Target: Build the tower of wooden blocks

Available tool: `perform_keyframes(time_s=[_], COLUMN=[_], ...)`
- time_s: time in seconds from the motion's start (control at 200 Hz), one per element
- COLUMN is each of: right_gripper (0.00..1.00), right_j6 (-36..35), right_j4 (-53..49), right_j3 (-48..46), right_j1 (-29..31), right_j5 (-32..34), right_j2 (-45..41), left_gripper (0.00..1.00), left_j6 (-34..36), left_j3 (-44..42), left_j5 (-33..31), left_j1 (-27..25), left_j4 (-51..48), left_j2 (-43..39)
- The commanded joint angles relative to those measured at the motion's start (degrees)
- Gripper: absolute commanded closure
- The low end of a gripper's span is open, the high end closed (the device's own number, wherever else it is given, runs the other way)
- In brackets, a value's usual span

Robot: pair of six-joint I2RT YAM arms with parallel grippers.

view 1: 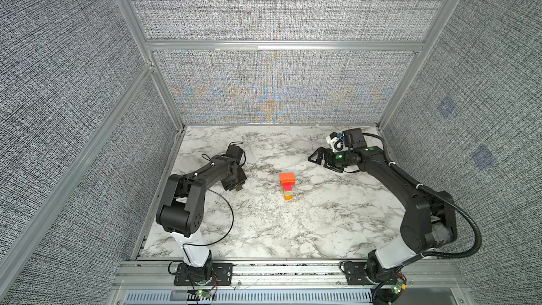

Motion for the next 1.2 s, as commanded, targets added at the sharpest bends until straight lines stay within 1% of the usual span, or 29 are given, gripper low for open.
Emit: perform_keyframes(time_s=[0.0,0.105,0.25,0.38,0.57,0.84,1.195], right_gripper=[0.01,0.01,0.01,0.01,0.01,0.01,0.01], right_j6=[-0.4,-0.2,-0.2,-0.7,-1.5,-2.6,-2.7], right_j4=[-0.2,-0.2,-0.5,-1.9,-4.7,-8.3,-9.5], right_j3=[0.3,0.2,0.4,1.4,2.6,4.5,2.9], right_j1=[0.0,0.0,0.0,0.0,0.0,-0.1,-0.6], right_j5=[-0.7,-1.1,-1.3,-1.4,0.9,2.0,4.3], right_j2=[0.0,0.1,0.0,0.4,0.8,1.7,0.6], left_gripper=[0.69,0.70,0.70,0.69,0.70,0.70,0.69], left_j6=[3.0,5.2,8.3,10.5,12.6,13.3,11.9], left_j3=[2.4,5.1,9.8,15.5,24.3,36.9,50.4], left_j5=[2.4,3.8,4.0,3.4,3.9,3.4,0.6], left_j1=[0.0,-0.1,-1.1,-2.9,-6.7,-13.6,-21.8], left_j4=[-4.6,-8.5,-14.6,-20.8,-27.8,-35.1,-39.5], left_j2=[-1.4,-3.2,-6.0,-7.6,-8.2,-3.1,5.9])
